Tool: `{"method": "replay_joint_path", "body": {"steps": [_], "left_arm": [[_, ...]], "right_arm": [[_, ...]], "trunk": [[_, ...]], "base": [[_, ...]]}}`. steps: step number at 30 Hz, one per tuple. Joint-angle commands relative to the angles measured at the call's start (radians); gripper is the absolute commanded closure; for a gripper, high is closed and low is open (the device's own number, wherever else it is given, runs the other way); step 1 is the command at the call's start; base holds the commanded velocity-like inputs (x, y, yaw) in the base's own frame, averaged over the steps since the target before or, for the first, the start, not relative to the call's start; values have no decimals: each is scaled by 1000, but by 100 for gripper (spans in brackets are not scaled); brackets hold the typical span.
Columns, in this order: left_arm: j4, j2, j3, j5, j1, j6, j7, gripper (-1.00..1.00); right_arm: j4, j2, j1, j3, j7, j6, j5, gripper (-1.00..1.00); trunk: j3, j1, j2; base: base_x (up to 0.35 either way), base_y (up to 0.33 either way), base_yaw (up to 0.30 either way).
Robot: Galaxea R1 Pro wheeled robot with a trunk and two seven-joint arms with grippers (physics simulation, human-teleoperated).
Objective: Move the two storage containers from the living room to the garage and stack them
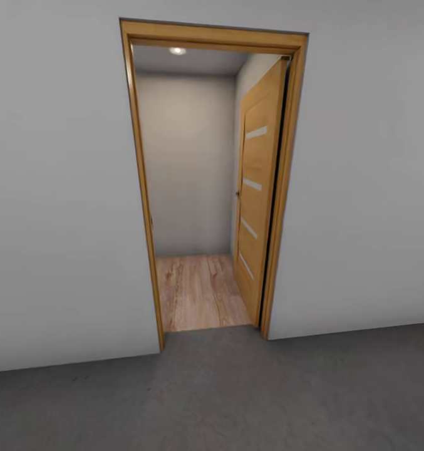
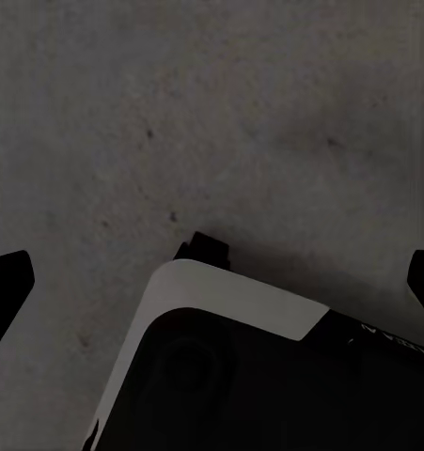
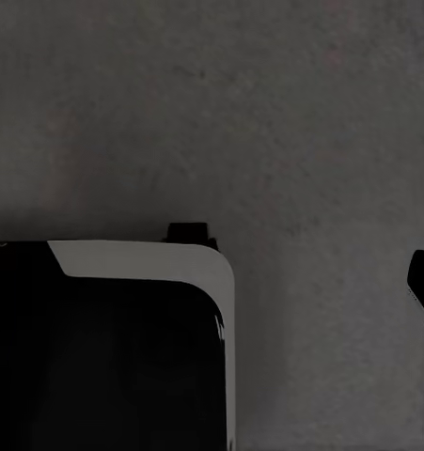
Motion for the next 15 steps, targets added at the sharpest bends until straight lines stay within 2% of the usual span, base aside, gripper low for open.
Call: {"method": "replay_joint_path", "body": {"steps": [1,15], "left_arm": [[0,0,-1,4,-1,-3,2,-100],[0,0,-1,4,-1,-2,1,-100]], "right_arm": [[3,0,-1,7,0,-6,-6,-100],[3,-1,-1,9,1,-10,-5,-100]], "trunk": [[-1,1,-1],[-1,1,-1]], "base": [[322,-61,0],[312,-107,0]]}}
